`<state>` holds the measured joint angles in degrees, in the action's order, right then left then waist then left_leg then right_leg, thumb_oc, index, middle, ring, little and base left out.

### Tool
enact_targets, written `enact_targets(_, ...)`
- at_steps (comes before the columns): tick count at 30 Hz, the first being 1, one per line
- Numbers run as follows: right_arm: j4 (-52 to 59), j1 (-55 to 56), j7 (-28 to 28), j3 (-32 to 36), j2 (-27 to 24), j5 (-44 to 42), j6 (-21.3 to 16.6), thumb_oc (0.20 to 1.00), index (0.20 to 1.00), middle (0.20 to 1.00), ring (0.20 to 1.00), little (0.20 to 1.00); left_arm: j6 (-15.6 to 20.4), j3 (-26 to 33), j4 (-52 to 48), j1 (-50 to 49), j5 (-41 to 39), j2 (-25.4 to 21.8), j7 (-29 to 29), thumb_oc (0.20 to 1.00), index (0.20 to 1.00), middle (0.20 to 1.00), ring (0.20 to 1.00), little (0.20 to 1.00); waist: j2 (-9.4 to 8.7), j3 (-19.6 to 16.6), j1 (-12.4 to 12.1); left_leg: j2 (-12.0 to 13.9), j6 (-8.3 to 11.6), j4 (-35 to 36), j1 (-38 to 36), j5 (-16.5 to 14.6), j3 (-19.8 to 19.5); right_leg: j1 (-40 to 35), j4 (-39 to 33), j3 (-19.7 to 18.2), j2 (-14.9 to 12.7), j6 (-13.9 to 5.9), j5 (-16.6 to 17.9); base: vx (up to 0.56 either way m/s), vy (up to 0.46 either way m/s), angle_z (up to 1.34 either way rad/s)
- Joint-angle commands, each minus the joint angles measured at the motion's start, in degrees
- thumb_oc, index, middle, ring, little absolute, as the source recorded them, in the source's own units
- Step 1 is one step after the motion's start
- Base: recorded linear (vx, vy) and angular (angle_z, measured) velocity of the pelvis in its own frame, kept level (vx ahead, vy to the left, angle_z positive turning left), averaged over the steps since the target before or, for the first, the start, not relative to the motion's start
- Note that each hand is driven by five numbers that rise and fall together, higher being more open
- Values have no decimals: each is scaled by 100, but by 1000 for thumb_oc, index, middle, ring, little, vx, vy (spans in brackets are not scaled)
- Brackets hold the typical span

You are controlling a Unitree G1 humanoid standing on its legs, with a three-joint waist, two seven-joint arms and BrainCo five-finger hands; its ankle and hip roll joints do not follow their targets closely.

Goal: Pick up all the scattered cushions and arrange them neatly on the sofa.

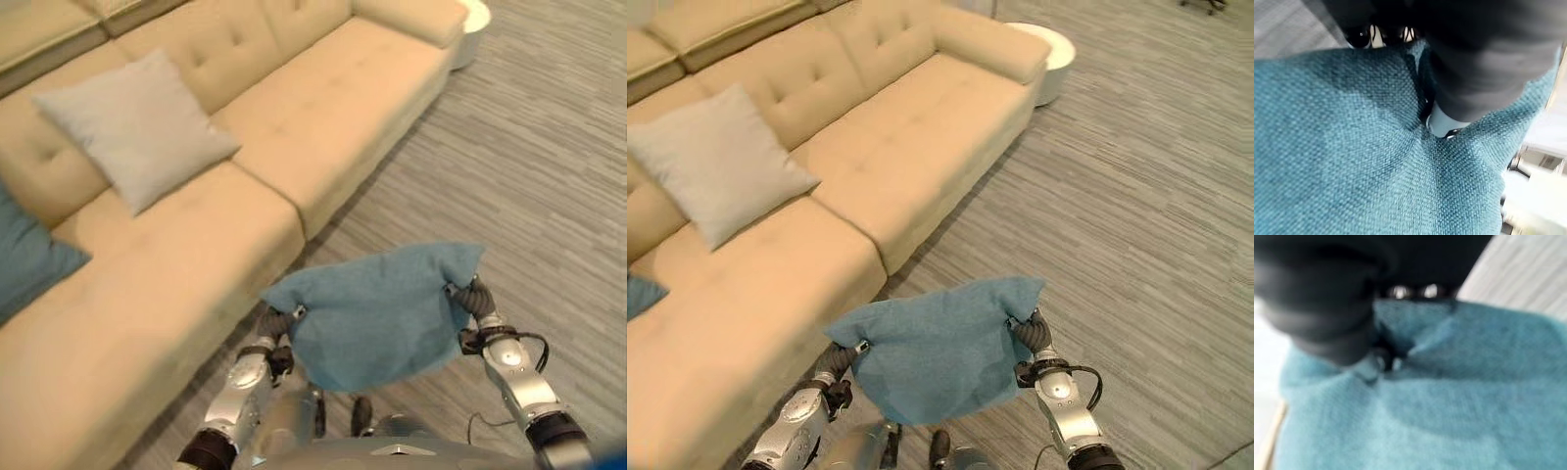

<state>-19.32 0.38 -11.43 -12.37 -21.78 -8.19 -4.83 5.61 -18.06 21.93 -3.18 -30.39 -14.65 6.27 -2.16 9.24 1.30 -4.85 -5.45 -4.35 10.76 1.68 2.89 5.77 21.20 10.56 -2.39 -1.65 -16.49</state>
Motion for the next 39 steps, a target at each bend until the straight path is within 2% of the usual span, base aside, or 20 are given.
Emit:
enact_targets(1, 505, -498, 85, 124, 147, -35, -495, 200, 200, 200, 200, 200, 461, 271, -626, 288, -135, -187, -121, 200, 200, 200, 200, 200, -100, -14, -64, -124, -167, -658, -179, -1314, 105, 260, 1281, 224, -552, -310, 1115, 291, 210, -7)
enact_targets(3, 532, -497, 107, 120, 169, -39, -516, 200, 200, 200, 200, 200, 474, 285, -650, 282, -132, -205, -120, 200, 200, 200, 200, 200, -96, 2, -83, -133, -219, -605, -293, -1359, 185, 476, 1539, 192, -618, -290, 1159, 229, 135, -12)
enact_targets(4, 564, -536, 127, 101, 166, -33, -502, 200, 200, 200, 200, 200, 497, 319, -645, 324, -137, -216, -83, 200, 200, 200, 200, 200, -28, 37, -93, -82, -211, -525, -461, -1370, 268, 770, 1334, 257, -564, -227, 894, 246, 74, -21)
enact_targets(6, 622, -567, 129, 99, 150, -33, -488, 200, 200, 200, 200, 200, 505, 376, -679, 333, -116, -229, -56, 200, 200, 200, 200, 200, 72, 58, -151, 64, -145, -467, -594, -1394, 393, 811, 432, 355, -363, -209, 737, 323, 10, -17)
enact_targets(7, 649, -625, 119, 88, 136, -53, -483, 200, 200, 200, 200, 200, 524, 414, -694, 372, -71, -236, -53, 200, 200, 200, 200, 200, 92, 41, -211, 130, -75, -458, -622, -1400, 517, 784, -696, 460, -229, -270, 810, 325, -90, -38)
enact_targets(9, 652, -681, 75, 92, 142, -10, -448, 200, 200, 200, 200, 200, 554, 472, -666, 462, -31, -223, -13, 200, 200, 200, 200, 200, 91, 19, -240, 181, 29, -361, -776, -1428, 586, 707, -1727, 337, -47, -380, 1084, 333, -141, -58)
enact_targets(12, 660, -670, 91, 96, 133, 8, -445, 200, 200, 200, 200, 200, 611, 467, -656, 535, -6, -216, -53, 200, 200, 200, 200, 200, 67, -5, -199, 172, 96, -337, -969, -1545, 541, 665, -1893, 51, 36, -431, 1204, 290, -111, -12)
enact_targets(14, 609, -584, 123, 117, 150, -1, -449, 200, 200, 200, 200, 200, 633, 425, -629, 488, 21, -149, -115, 200, 200, 200, 200, 200, 66, -70, -173, 194, 176, -480, -1134, -1632, 484, 497, -1861, -47, 69, -342, 1294, 476, -196, 30)
enact_targets(17, 566, -421, 163, 163, 86, -82, -488, 200, 200, 200, 200, 200, 601, 377, -596, 449, -102, -54, -190, 200, 200, 200, 200, 200, 9, -106, -53, 663, 496, -2071, -648, -1090, 684, 54, -1947, 109, 183, -59, 1238, 368, -292, 46)
enact_targets(20, 561, -393, 146, 158, 22, -135, -510, 200, 200, 200, 200, 200, 559, 348, -602, 394, -123, -47, -231, 200, 200, 200, 200, 200, 14, -62, -69, 905, 499, -3055, -167, -896, 594, -181, -2007, 180, 373, 182, 1085, 253, -226, 48)
enact_targets(21, 572, -381, 135, 177, 7, -154, -491, 200, 200, 200, 200, 200, 542, 340, -579, 400, -152, -35, -229, 200, 200, 200, 200, 200, 6, -35, -54, 915, 463, -3228, 44, -971, 537, -249, -2040, 212, 402, 241, 1028, 311, -205, -2)
enact_targets(23, 582, -332, 132, 224, -61, -189, -494, 200, 200, 200, 200, 200, 463, 317, -530, 421, -180, 14, -232, 200, 200, 200, 200, 200, -92, -24, -40, 563, 326, -2642, 466, -1470, 306, -375, -2140, 274, 354, 229, 962, 298, -96, 7)
enact_targets(24, 590, -302, 122, 249, -74, -192, -501, 200, 200, 200, 200, 200, 456, 309, -543, 411, -154, 20, -235, 200, 200, 200, 200, 200, -117, -32, -20, 446, 318, -2234, 491, -1447, 255, -404, -2155, 323, 325, 216, 938, 171, -9, 32)
enact_targets(25, 592, -299, 123, 249, -75, -192, -501, 200, 200, 200, 200, 200, 455, 308, -545, 408, -154, 20, -234, 200, 200, 200, 200, 200, -143, -33, -6, 408, 312, -2144, 445, -1400, 254, -413, -2155, 332, 292, 208, 933, 274, 34, 31)
enact_targets(26, 543, -331, 71, 258, -99, -172, -497, 200, 200, 200, 200, 200, 433, 292, -566, 420, -106, 12, -255, 200, 200, 200, 200, 200, -131, -86, 42, 181, 408, -665, 357, -825, 65, -482, -2167, 397, 293, 205, 896, 289, 62, 21)
enact_targets(28, 433, -362, 7, 275, -63, -180, -460, 200, 200, 200, 200, 200, 425, 292, -541, 435, -62, -12, -216, 200, 200, 200, 200, 200, -122, -108, 66, 137, 516, -36, 414, -570, 40, -535, -2067, 483, 319, 211, 770, 382, 92, 30)
enact_targets(30, 504, -307, 112, 246, -14, -124, -433, 200, 200, 200, 200, 200, 395, 360, -588, 355, -73, -29, -271, 200, 200, 200, 200, 200, -93, -211, 65, 159, 445, 308, 104, -454, 36, -631, -1855, 464, 319, 163, 586, 492, 174, 1)
enact_targets(33, 513, -266, 177, 226, 115, -41, -413, 200, 200, 200, 200, 200, 378, 385, -594, 310, -91, -44, -288, 200, 200, 200, 200, 200, -147, -235, 53, 35, 269, 91, -69, -608, 36, -501, -918, 375, 99, -3, 515, 454, 252, -40)
enact_targets(36, 561, -304, 267, 190, 194, 52, -384, 200, 200, 200, 200, 200, 363, 424, -630, 295, -58, -144, -292, 200, 200, 200, 200, 200, -188, -148, 62, -76, -9, -1, -347, -835, 94, -8, 456, 307, -258, -235, 800, 309, 245, -61)
enact_targets(39, 534, -325, 259, 183, 238, 24, -424, 200, 200, 200, 200, 200, 385, 465, -623, 301, -74, -201, -283, 200, 200, 200, 200, 200, -223, -104, 59, -162, -149, -63, -456, -1013, 175, 286, 1097, 211, -419, -295, 963, 304, 238, -37)
